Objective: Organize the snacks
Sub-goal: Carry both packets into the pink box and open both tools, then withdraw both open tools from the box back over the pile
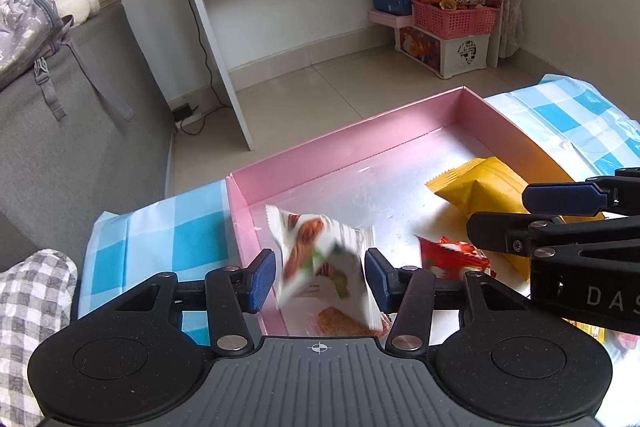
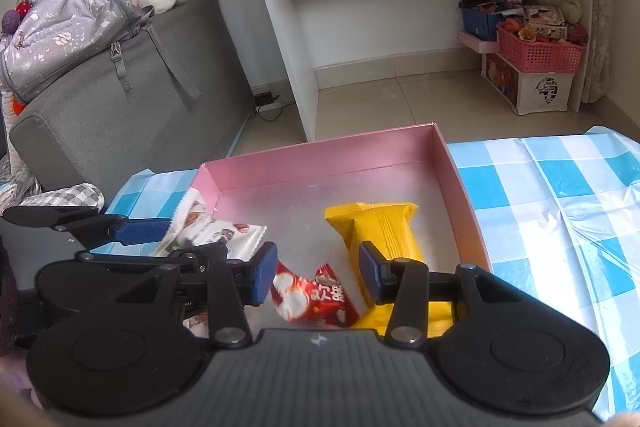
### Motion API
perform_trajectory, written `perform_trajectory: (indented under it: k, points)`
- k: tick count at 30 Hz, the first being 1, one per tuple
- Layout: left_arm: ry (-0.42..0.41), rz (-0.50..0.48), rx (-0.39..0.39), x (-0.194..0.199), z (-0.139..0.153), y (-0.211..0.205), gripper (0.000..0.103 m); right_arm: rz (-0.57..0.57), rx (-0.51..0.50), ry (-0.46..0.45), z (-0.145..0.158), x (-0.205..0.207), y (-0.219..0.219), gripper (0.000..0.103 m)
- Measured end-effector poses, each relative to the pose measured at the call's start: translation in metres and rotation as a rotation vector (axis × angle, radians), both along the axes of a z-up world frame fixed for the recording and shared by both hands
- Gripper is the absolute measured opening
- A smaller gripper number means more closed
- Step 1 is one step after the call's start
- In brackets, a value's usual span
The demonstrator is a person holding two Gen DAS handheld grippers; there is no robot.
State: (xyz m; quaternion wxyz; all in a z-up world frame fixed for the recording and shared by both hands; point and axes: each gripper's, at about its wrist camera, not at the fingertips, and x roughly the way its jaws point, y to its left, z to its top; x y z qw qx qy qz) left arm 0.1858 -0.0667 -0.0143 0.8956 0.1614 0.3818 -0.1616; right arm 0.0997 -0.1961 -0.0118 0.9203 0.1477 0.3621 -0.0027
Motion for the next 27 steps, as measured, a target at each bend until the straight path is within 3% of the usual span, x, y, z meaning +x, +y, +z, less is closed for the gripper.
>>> perform_trajectory:
  k: [3, 5, 6, 19, 27]
  points:
    - [-0.001, 0.01, 0.0, 0.0, 0.002, 0.002, 0.066, -0.011, 0.006, -0.002, 0.002, -0.001, -0.003, 0.055]
    - [0.003, 0.009, -0.01, -0.002, 0.004, 0.004, 0.073, -0.016, 0.024, -0.007, 0.003, -0.002, -0.005, 0.068]
    - [0.003, 0.008, -0.013, -0.003, 0.005, 0.004, 0.076, -0.016, 0.034, -0.008, 0.003, -0.003, -0.006, 0.07]
    - [0.041, 0.004, -0.028, -0.041, 0.011, 0.008, 0.083, 0.082, -0.09, 0.024, 0.015, -0.017, 0.001, 0.082]
    - [0.061, 0.018, -0.02, -0.073, 0.018, 0.018, 0.087, 0.113, -0.117, 0.041, 0.025, -0.032, 0.002, 0.088]
